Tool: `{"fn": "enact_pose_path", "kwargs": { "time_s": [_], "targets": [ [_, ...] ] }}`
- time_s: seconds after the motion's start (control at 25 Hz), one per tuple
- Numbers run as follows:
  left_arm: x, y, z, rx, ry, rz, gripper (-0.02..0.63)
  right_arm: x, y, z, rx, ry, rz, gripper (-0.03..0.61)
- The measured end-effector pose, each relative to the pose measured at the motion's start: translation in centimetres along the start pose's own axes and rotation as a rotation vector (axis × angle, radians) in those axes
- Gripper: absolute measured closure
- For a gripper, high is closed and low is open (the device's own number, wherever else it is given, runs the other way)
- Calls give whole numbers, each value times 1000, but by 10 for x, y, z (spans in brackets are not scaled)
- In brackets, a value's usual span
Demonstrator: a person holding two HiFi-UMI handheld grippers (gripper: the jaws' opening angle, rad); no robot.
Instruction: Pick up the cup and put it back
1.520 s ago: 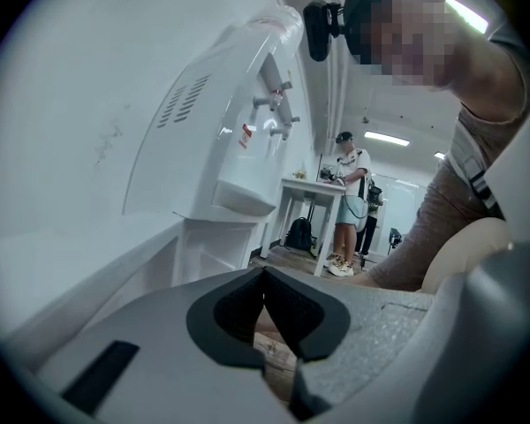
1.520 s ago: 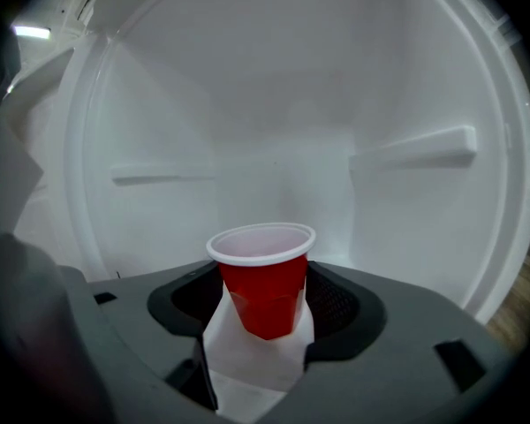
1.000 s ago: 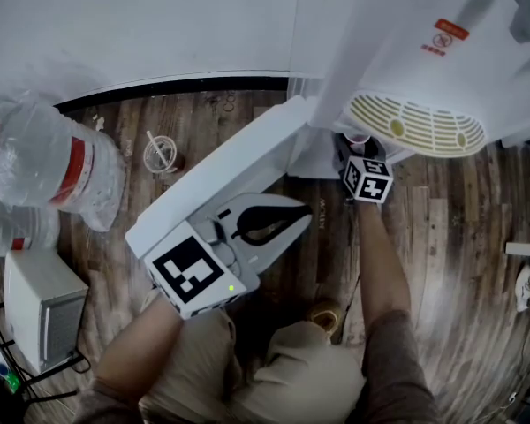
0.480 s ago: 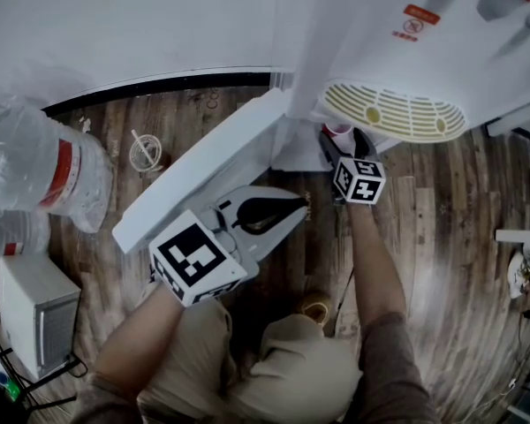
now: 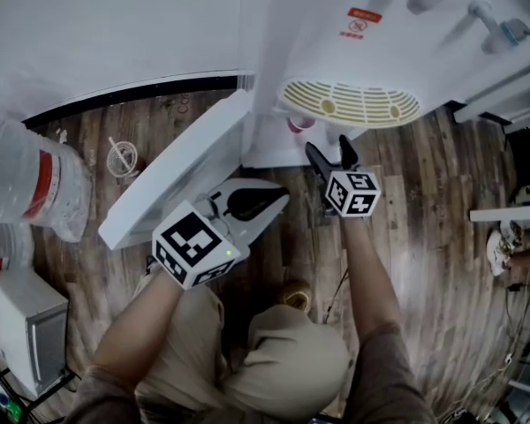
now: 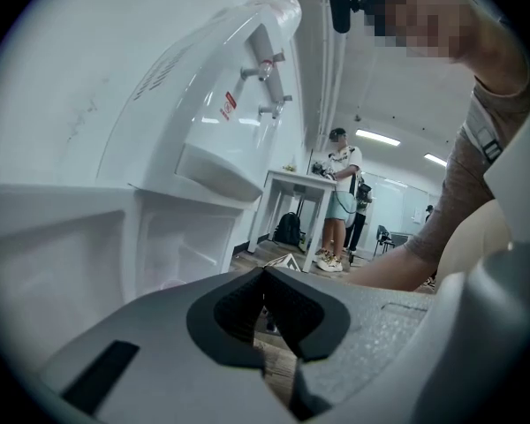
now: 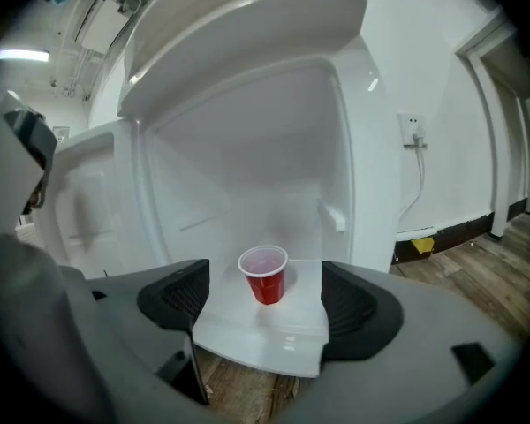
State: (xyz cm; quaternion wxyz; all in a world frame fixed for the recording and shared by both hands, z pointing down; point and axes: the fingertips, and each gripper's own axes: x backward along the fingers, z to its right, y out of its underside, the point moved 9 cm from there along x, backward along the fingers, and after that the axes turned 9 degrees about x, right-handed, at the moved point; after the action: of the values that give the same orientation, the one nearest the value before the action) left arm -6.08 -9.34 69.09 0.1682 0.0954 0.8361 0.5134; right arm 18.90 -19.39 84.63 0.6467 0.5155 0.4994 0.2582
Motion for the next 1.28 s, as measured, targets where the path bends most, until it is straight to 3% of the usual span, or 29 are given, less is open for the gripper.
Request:
{"fn": "enact_pose_path", "kwargs": {
  "time_s": [0.36,0.92,1.2,1.28],
  "targets": [
    [-14,6,5,0,16,-10,611,92,-28,-9,-23,13,61,195],
    [-33,18,17,-88,62,-63,611,207,-69,-38,-35,-2,140,216],
    [-32,17,19,-100,49,-47,611,238,-73,-48,-23,-10,173,333],
    [-28,15,18,-104,37,-37,611,241,-70,-52,-18,-5,181,392]
  ]
}}
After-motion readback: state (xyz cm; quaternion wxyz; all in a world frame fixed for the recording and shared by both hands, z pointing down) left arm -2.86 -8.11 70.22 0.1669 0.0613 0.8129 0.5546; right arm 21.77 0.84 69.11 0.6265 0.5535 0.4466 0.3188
